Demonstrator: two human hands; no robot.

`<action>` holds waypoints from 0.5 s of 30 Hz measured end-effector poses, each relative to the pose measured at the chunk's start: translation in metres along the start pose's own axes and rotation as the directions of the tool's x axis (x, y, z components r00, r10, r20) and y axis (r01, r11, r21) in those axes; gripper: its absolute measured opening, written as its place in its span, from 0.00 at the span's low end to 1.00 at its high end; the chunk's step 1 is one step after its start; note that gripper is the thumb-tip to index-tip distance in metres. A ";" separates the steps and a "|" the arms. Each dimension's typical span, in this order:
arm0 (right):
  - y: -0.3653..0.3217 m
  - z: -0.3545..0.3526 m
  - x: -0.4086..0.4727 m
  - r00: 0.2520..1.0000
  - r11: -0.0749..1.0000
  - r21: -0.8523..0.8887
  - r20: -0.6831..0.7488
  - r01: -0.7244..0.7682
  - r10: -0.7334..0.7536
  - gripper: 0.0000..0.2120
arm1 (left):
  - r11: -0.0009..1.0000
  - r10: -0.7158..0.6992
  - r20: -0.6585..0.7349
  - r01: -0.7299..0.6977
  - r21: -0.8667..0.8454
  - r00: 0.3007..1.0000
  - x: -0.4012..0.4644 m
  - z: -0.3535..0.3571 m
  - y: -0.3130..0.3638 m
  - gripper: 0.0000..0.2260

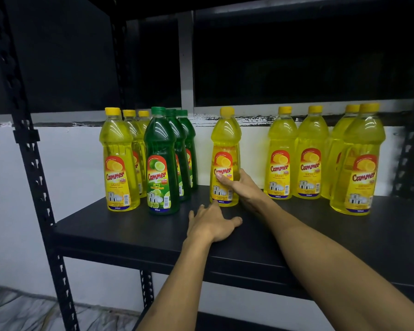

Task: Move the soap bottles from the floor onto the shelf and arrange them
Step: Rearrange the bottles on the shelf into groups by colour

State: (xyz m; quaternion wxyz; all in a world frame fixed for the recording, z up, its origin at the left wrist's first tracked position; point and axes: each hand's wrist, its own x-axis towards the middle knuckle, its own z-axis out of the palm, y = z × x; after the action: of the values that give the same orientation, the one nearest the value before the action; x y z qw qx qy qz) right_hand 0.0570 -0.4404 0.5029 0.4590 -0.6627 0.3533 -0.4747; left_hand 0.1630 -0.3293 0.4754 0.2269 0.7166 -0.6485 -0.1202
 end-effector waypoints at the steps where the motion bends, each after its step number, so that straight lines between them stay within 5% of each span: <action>1: -0.007 0.000 -0.004 1.000 0.999 -0.046 -0.022 -0.004 0.003 0.43 | 1.000 0.001 -0.001 -0.001 0.004 1.000 0.000 0.000 0.000 0.37; 4: -0.030 -0.013 -0.009 0.962 0.945 -0.317 -0.223 0.083 -0.160 0.33 | 1.000 0.003 0.004 -0.003 0.013 1.000 -0.001 -0.001 0.000 0.39; 7: -0.042 -0.037 -0.012 0.702 0.781 -0.616 -0.512 0.102 -0.495 0.26 | 1.000 0.018 0.010 -0.018 0.024 1.000 -0.003 -0.003 0.001 0.38; 9: -0.041 -0.053 -0.012 0.532 0.724 -0.687 -0.638 -0.067 -0.556 0.26 | 0.999 0.026 0.009 -0.026 0.029 1.000 -0.004 -0.003 0.001 0.37; 12: -0.033 -0.069 -0.013 0.572 0.725 -0.620 -0.725 -0.301 -0.383 0.39 | 0.999 0.032 0.007 -0.032 0.027 0.999 -0.006 -0.004 0.001 0.35; 15: -0.018 -0.072 -0.012 0.651 0.715 -0.593 -0.715 -0.370 -0.256 0.47 | 0.999 0.037 0.005 -0.037 0.020 0.999 -0.008 -0.005 0.001 0.34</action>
State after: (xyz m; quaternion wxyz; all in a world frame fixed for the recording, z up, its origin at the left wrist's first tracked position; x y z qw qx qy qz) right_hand -0.0149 -0.4434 0.5256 -0.0001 -0.5107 0.6848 -0.5199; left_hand 0.1632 -0.3207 0.4792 0.2204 0.7065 -0.6633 -0.1110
